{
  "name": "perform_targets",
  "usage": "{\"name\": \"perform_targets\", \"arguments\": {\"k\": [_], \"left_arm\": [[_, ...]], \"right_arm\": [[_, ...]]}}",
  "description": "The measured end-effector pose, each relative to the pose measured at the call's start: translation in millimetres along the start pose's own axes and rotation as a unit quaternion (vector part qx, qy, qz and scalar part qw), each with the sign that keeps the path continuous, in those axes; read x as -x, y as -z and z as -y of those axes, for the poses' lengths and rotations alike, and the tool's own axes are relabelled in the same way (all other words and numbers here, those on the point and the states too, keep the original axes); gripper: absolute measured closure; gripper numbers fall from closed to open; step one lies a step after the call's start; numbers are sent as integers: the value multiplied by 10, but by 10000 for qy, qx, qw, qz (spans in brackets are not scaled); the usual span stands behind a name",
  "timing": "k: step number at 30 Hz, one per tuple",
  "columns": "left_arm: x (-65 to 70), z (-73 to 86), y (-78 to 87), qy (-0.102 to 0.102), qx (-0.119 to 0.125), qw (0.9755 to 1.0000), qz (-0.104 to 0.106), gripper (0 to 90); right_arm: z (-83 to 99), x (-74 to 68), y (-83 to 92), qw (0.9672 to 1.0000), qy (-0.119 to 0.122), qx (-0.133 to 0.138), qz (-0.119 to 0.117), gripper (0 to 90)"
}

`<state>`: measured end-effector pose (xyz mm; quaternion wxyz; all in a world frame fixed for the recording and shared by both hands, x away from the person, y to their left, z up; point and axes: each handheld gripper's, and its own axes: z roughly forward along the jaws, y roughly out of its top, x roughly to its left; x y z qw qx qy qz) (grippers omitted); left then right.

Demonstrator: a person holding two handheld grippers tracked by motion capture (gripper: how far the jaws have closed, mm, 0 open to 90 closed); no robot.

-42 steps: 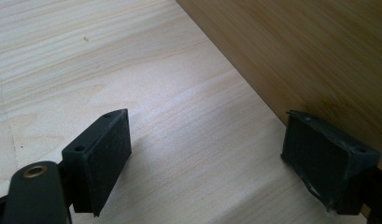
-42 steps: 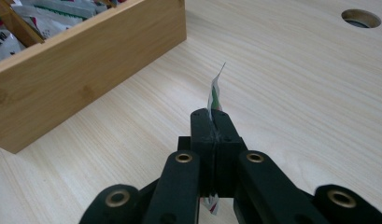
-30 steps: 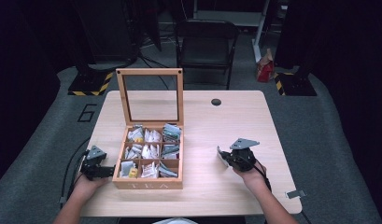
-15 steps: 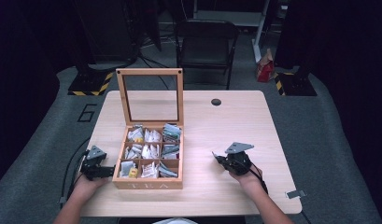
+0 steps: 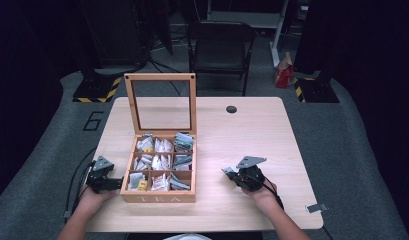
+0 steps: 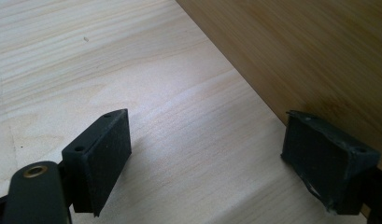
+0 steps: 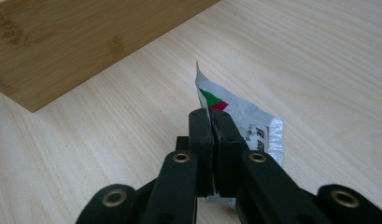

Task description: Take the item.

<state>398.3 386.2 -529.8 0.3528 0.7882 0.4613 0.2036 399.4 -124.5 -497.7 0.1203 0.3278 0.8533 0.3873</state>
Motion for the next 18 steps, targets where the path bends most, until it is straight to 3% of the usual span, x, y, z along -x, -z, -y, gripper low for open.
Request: {"name": "perform_targets", "arguments": {"k": [8,18], "left_arm": [[0,0,0,1,0,10000,0,152],[0,0,0,2,0,10000,2,152]], "right_arm": [[4,-30,-18,10000,0,-42,-78,855],[-12,-53,-15,9998,-47,2,-193,743]]}}
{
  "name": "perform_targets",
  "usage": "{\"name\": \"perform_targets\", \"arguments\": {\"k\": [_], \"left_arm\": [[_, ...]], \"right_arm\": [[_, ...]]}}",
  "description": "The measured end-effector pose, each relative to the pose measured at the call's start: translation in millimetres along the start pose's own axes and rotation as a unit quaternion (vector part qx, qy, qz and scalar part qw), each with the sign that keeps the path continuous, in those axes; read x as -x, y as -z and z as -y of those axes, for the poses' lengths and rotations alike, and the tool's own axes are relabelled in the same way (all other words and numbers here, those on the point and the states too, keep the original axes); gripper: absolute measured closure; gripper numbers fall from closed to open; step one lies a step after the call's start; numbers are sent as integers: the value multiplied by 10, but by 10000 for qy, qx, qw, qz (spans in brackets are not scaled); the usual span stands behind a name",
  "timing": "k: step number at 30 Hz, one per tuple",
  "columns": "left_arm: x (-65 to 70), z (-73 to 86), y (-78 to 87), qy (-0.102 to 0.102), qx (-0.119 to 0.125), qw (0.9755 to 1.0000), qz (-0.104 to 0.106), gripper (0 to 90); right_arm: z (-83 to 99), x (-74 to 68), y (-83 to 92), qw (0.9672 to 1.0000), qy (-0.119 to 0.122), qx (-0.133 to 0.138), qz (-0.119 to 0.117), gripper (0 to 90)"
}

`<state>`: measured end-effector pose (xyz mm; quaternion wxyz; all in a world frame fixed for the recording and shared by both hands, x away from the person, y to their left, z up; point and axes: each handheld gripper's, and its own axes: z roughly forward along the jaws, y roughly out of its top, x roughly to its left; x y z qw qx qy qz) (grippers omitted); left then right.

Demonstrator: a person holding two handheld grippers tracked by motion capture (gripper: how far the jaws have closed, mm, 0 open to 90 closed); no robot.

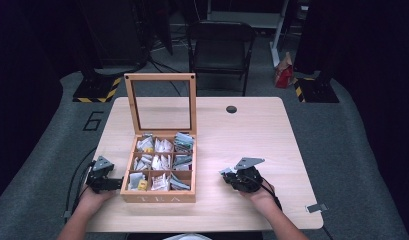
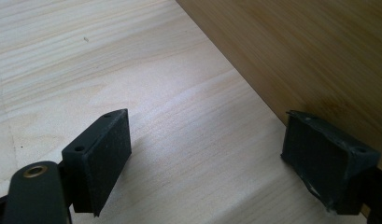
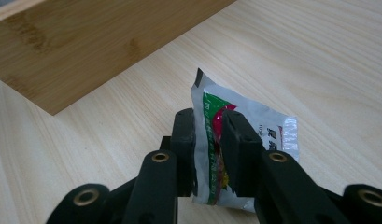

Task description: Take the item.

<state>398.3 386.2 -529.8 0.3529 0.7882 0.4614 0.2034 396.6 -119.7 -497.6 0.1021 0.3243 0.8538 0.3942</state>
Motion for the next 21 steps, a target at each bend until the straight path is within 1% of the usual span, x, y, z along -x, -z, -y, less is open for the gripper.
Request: {"name": "perform_targets", "arguments": {"k": [2,4,5,6,8,9,10,11,12,14,15,17,20,21], "left_arm": [[0,0,0,-1,-1,10000,0,152],[0,0,0,-3,-2,10000,0,152],[0,0,0,-2,-1,10000,-1,152],[0,0,0,-3,-2,10000,-1,152],[0,0,0,0,0,10000,-2,152],[0,0,0,-3,-2,10000,-1,152],[0,0,0,-2,-1,10000,-1,152],[0,0,0,-2,-1,10000,-1,152],[0,0,0,-2,-1,10000,0,152],[0,0,0,-3,-2,10000,-1,152],[0,0,0,-4,-2,10000,-1,152],[0,0,0,-2,-1,10000,-1,152],[0,0,0,-2,0,10000,-1,152],[0,0,0,-2,0,10000,-2,152]], "right_arm": [[-9,-15,9,10000,-42,74,-13,695],[-15,-20,15,9999,-73,96,-15,682],[-21,-17,25,9999,-32,97,-21,670],[-27,-21,35,9999,-57,104,-50,660],[-44,-19,57,9999,-12,153,-23,645],[-61,-21,83,9997,-75,235,-15,624],[-61,-21,83,9997,-75,235,-15,624],[-68,-7,102,9996,-63,259,9,617],[-73,16,132,9993,-170,318,48,604],[-70,33,144,9992,-199,354,55,602],[-64,56,173,9989,-244,364,137,593],[-63,71,186,9989,-227,375,177,588],[-67,100,236,9982,-302,454,247,562],[-71,115,254,9981,-284,488,259,552]]}}
